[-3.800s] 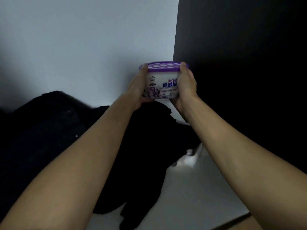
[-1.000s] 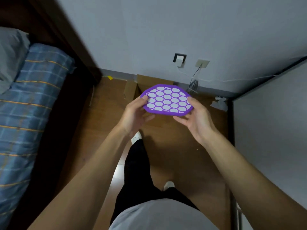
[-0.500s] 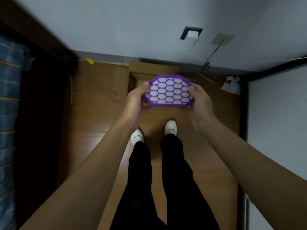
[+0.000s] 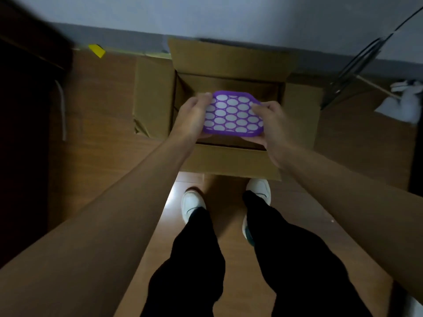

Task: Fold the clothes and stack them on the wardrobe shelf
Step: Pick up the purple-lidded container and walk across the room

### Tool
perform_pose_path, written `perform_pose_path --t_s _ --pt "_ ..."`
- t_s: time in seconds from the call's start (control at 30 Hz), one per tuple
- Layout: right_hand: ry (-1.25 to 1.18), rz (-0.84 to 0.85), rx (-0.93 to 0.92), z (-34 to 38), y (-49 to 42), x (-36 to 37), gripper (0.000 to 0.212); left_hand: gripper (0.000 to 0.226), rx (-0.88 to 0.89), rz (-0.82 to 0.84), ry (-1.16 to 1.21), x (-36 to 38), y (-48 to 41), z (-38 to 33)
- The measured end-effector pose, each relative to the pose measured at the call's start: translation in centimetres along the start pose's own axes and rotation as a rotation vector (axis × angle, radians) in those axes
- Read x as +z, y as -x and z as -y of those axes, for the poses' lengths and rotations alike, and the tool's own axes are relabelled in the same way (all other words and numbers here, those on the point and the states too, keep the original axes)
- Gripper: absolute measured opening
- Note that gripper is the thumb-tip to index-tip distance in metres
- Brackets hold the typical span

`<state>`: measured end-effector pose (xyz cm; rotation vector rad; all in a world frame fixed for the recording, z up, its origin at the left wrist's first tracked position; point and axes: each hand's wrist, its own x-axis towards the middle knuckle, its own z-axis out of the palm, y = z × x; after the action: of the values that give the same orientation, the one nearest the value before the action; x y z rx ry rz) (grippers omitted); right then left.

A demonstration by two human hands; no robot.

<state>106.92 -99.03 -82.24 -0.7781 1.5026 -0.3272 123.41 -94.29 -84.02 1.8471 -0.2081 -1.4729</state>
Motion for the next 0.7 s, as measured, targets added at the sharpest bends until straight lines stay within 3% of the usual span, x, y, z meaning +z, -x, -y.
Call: perform_pose_path --t_s 0.13,0.3,0.4,0.5,0.6,0.7 --pt "0.053 0.016 -0.019 -3.4 -7.5 1.3 0.014 0.023 0.007 0.024 -0.131 0.0 -6.9 3.2" --pt "0.074 0.082 0.001 -7.1 -14.8 2.1 0.015 0.045 -0.062 0.141 -0.147 -0.6 -14.3 5.5" --pt "0.048 0.112 0.034 -8.6 -18.3 2.3 0.019 0.044 -0.102 0.201 -0.213 -0.4 -18.0 7.0" --pt "0.040 0.106 0.097 -10.1 -20.7 2.5 0.027 0.040 -0.171 0.245 -0.198 0.1 -20.7 8.8" --pt "0.056 0.092 0.160 -11.8 -21.8 2.7 0.040 0.052 -0.219 0.234 -0.183 0.5 -22.2 10.6" --pt "0.093 0.116 0.195 -12.6 -21.9 2.7 0.040 0.059 -0.246 0.204 -0.183 0.7 -22.9 12.2"
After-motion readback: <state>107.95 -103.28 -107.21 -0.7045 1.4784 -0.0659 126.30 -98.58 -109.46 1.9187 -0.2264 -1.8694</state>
